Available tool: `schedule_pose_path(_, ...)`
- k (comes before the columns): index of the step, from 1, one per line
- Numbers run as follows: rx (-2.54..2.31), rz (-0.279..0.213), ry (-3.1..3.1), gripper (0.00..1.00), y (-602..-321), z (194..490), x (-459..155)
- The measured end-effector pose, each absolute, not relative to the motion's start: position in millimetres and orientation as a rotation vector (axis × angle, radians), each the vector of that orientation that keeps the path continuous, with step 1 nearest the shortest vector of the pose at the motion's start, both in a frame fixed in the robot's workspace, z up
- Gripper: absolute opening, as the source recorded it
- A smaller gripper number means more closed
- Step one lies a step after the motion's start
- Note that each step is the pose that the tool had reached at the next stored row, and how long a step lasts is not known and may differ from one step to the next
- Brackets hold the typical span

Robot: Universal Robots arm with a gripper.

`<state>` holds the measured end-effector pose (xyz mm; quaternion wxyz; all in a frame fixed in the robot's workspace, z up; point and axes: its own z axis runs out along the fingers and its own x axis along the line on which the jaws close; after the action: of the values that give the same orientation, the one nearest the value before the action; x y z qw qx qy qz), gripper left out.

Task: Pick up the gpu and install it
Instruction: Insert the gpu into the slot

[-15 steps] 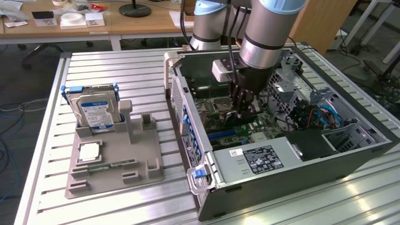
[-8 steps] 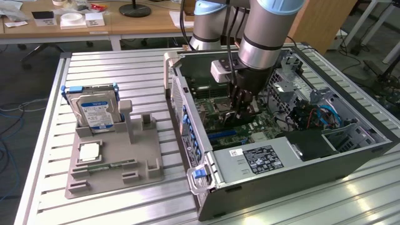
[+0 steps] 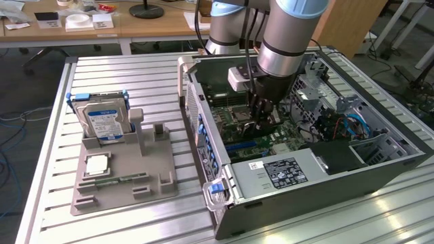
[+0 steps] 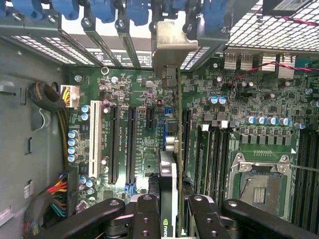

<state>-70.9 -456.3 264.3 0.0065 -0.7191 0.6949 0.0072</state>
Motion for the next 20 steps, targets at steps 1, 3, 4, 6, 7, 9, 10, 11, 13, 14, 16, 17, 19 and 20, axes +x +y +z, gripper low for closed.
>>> schedule_pose_path(1,-2.25,0.022,2.174,0.27,-456.3,264.2,-71.0)
schedule_pose_path(3,-2.25,0.022,2.174,0.27,-456.3,264.1,-71.2)
schedule_pose_path(4,-2.249,0.022,2.174,0.27,-456.3,264.0,-71.7)
schedule_pose_path(6,-2.249,0.022,2.174,0.27,-456.2,263.9,-72.7)
schedule_pose_path(7,-2.249,0.022,2.174,0.27,-456.1,263.9,-73.2)
schedule_pose_path(9,-2.25,0.022,2.174,0.27,-456.1,263.9,-73.5)
schedule_pose_path(10,-2.25,0.022,2.174,0.27,-456.1,263.9,-73.6)
schedule_pose_path(11,-2.25,0.022,2.174,0.27,-456.1,263.9,-73.8)
schedule_pose_path(13,-2.249,0.022,2.174,0.27,-456.0,263.9,-74.1)
schedule_pose_path(14,-2.249,0.022,2.174,0.27,-456.0,263.9,-74.5)
schedule_pose_path(16,-2.25,0.022,2.174,0.27,-456.0,263.8,-74.8)
schedule_pose_path(17,-2.25,0.022,2.174,0.27,-456.0,263.9,-74.8)
schedule_pose_path(19,-2.25,0.022,2.174,0.27,-456.0,263.9,-75.0)
schedule_pose_path(20,-2.249,0.022,2.174,0.27,-455.9,263.8,-75.4)
